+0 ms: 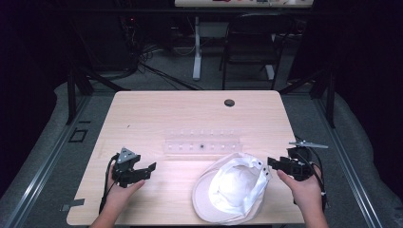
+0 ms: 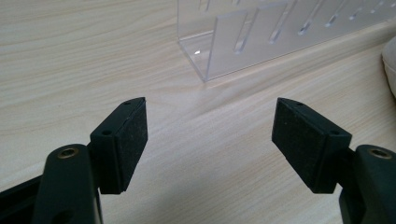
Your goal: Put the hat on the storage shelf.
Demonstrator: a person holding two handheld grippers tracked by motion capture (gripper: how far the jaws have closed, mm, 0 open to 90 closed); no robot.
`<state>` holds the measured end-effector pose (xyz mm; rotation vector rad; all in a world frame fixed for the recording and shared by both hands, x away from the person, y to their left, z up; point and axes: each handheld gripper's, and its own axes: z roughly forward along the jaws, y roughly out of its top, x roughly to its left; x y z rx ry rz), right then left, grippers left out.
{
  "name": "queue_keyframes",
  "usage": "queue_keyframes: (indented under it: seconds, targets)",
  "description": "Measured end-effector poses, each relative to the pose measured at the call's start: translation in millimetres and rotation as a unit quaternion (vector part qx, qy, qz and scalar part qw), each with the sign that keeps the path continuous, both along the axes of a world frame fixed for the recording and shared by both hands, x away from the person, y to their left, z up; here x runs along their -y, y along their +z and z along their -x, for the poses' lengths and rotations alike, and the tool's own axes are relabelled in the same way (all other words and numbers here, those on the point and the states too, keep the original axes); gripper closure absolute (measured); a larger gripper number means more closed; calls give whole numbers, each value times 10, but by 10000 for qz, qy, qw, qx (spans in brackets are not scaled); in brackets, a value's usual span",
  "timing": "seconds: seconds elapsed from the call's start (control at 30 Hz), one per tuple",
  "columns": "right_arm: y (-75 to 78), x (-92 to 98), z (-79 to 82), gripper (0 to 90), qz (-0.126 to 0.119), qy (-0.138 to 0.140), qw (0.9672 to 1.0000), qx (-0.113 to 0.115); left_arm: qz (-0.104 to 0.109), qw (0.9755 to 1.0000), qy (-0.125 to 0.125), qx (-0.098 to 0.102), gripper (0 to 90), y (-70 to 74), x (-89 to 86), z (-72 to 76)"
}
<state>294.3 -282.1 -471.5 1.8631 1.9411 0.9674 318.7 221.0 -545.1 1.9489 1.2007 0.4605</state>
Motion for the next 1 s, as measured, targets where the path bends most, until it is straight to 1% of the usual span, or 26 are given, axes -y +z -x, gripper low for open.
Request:
queue_keyframes:
  seconds: [0.03,0.07,0.13,0.17,0.2,0.23,0.27,0.3,0.33,0.43,0.47,0.6,0.63,0.67,0.77,0.8,0.87,0.93,1.0]
  targets:
    - [0,0,0,477,0,0,10000,0,0,10000,0,0,270,0,0,0]
    - [24,-12,-9,477,-62,32,10000,-46,-25,10000,-24,-8,270,-1,-4,-3]
    - [43,-26,-17,478,-18,119,9998,-127,-29,10000,-25,-15,270,-2,-4,-4]
    - [43,-26,-17,478,-18,119,9998,-127,-14,10000,-19,-13,270,-3,-3,-4]
    - [56,-39,-22,487,-28,206,9996,-213,-25,10000,-26,-14,270,-1,-5,-3]
    - [56,-39,-22,487,-28,206,9996,-213,-9,10000,-14,-10,270,-2,-3,-2]
    - [68,-48,-29,492,-63,246,9993,-275,-17,10000,-7,0,270,-4,0,-1]
    - [68,-48,-29,492,-63,246,9993,-275,-17,10000,-7,0,270,-4,0,-1]
    - [80,-45,-37,494,-82,328,9990,-308,-27,10000,-26,-31,270,-1,0,2]
    - [102,-46,-43,495,-110,337,9988,-340,-32,10000,-19,-13,270,-2,9,6]
    - [132,-37,-47,495,-180,384,9985,-343,-9,10000,-15,-17,270,-5,16,8]
    - [194,-36,-54,494,-274,440,9979,-396,-19,10000,-21,-28,270,-9,17,6]
    - [194,-36,-54,494,-274,440,9979,-396,-19,10000,-21,-28,270,-9,17,6]
    - [216,-42,-60,491,-263,517,9974,-431,-24,10000,-22,-22,270,-9,19,7]
    - [235,-60,-62,491,-206,554,9972,-448,-26,10000,-29,-15,270,-7,19,8]
    - [259,-86,-64,491,-170,595,9967,-521,-18,10000,-30,-20,270,-7,21,9]
    - [269,-109,-68,489,-186,673,9960,-561,-26,10000,-50,-36,270,-5,24,12]
    - [281,-139,-74,481,-172,719,9952,-649,-8,10000,-41,-18,270,-7,32,16]
    - [282,-144,-77,476,-158,765,9948,-659,-6,10000,-51,-21,270,-6,32,18]
